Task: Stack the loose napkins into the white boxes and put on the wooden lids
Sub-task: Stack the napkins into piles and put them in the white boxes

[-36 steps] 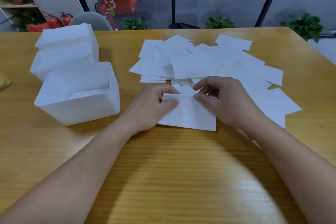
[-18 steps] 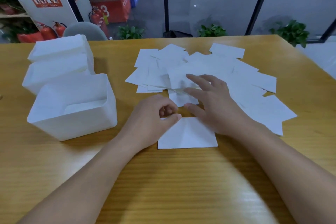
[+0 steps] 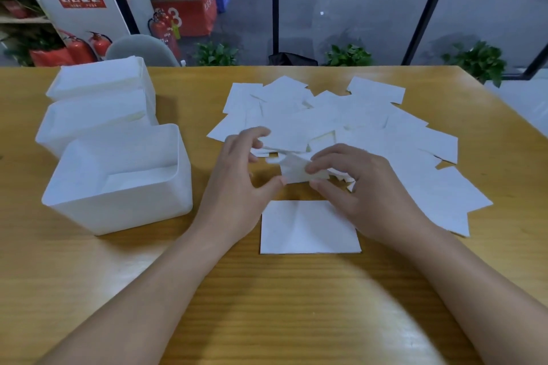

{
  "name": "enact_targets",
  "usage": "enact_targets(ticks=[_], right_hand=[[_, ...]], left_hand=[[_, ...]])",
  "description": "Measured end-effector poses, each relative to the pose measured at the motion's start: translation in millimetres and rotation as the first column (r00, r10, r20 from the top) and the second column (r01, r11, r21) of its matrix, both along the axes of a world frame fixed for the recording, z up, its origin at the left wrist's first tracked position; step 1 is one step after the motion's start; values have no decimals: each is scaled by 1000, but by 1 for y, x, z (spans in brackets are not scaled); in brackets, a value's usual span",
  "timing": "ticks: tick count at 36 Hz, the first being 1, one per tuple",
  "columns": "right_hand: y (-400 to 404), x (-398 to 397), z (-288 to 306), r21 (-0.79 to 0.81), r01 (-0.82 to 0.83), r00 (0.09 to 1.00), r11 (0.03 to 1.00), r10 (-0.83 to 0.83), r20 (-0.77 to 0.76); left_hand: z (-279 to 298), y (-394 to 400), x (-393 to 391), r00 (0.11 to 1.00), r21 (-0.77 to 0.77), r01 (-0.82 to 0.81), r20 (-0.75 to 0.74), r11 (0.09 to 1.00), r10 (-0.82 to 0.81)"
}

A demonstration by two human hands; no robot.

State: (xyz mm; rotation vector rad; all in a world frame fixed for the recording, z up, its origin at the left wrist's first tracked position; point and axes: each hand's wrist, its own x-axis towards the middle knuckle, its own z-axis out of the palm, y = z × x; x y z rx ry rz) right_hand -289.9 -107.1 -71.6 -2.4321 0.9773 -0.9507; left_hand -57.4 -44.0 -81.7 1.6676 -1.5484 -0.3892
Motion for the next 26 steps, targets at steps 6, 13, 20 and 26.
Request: enact_targets(ticks=[6, 13, 20, 26], right_hand=[[9, -1, 3, 157, -99, 989, 983, 80, 124], [7, -7, 12, 335, -30, 945, 942, -82, 315], [-3, -16, 12, 357, 106, 937, 928, -213, 276], [5, -12, 11, 360, 53, 952, 931, -155, 262]], left_hand=[[-8, -2, -1, 995, -9, 96, -9, 995, -96], [-1, 1, 0, 969, -36, 143, -198, 989, -147], [6, 5, -3, 929, 13, 193, -325, 981, -178], [8, 8, -8, 922, -145, 159, -333, 977, -199]])
